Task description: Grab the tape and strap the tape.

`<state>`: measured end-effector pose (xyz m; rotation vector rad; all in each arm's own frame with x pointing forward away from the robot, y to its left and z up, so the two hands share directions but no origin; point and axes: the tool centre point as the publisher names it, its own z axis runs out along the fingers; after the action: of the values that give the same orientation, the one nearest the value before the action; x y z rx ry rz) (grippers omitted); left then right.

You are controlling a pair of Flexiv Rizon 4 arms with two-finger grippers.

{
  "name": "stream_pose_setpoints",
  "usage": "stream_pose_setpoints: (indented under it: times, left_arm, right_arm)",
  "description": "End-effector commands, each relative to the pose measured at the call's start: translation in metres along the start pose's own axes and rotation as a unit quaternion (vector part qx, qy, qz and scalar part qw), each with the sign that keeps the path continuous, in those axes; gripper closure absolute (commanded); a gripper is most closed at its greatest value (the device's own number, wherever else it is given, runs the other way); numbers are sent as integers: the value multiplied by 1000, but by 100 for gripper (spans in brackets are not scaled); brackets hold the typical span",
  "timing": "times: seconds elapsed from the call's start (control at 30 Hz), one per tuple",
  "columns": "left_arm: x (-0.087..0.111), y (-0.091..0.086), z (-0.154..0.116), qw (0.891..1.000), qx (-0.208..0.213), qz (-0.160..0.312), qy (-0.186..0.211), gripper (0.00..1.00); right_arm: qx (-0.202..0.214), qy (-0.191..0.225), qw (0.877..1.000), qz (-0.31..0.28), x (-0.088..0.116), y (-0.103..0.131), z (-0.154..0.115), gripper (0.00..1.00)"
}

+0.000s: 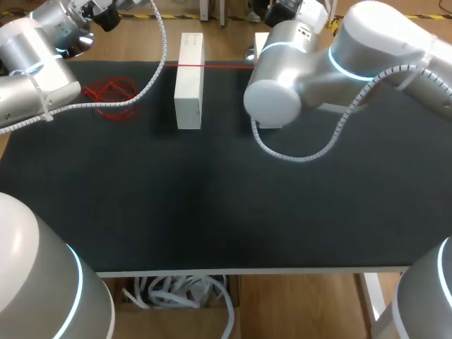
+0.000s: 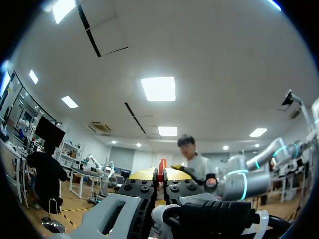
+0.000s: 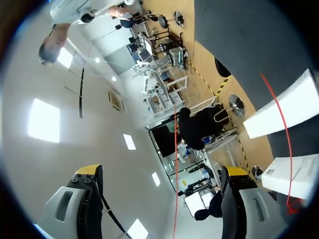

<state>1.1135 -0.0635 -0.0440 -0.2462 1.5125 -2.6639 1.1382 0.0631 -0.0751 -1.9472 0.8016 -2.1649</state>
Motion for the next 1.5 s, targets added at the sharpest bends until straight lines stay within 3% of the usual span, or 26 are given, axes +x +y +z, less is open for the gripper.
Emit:
stream_pose_setpoints:
  times: [0.03,0.2,0.63,1.0,1.1,1.5]
  left_arm:
    - [1,0,0,1000,0,1,-2,100]
    - [1,0,0,1000,0,1,-2,100]
    - [1,0,0,1000,0,1,-2,100]
    - [1,0,0,1000,0,1,-2,100]
    - [1,0,0,1000,0,1,-2,100]
    - [1,0,0,1000,0,1,-2,100]
  right_arm:
    - [40,-250,967,33,8,-2,-3,0]
    - [78,-261,960,68,15,-4,-6,0]
    - [47,-282,957,56,13,1,-5,0]
    - [19,-271,962,34,14,-1,-5,0]
    - [31,-225,973,32,15,-2,-4,0]
    - [31,-225,973,32,15,-2,-4,0]
